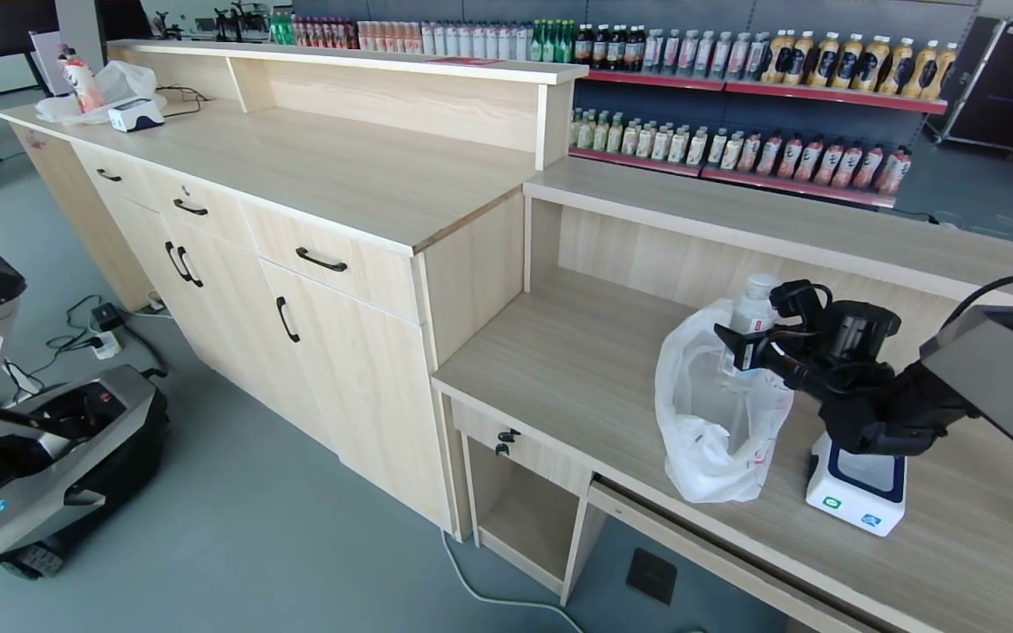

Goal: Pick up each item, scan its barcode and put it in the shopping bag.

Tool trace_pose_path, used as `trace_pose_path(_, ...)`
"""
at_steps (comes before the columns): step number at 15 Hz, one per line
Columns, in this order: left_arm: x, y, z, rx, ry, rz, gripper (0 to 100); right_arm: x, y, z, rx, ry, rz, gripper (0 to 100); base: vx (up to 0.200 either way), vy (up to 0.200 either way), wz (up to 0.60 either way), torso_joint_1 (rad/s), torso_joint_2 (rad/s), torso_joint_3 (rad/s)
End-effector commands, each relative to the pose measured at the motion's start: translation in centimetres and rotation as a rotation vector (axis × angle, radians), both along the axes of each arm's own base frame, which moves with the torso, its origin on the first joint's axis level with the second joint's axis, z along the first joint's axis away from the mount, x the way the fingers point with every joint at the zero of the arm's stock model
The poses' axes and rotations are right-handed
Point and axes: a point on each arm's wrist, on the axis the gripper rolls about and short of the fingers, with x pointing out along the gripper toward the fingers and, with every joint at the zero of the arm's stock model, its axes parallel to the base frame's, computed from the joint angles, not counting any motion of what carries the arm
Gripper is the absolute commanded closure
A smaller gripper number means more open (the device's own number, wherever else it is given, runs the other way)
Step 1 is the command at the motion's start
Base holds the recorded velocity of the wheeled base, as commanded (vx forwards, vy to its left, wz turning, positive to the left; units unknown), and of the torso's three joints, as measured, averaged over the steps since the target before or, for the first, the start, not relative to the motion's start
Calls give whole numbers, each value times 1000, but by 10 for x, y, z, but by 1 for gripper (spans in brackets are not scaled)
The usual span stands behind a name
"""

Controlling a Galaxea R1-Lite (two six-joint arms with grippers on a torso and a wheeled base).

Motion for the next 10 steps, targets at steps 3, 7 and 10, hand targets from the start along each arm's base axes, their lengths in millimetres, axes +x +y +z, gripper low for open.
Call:
trace_pose_path(3,0,0,0,0,0,0,0,12,6,-18,-4,5,31,100,0,0,0,0,0,0)
trace_pose_path(7,0,0,0,0,0,0,0,24,7,-26,-4,-18,74,100,0,0,0,0,0,0)
trace_pose_path(10,0,0,0,0,0,0,0,30,5,-41,-3,-14,80,100,0,0,0,0,0,0)
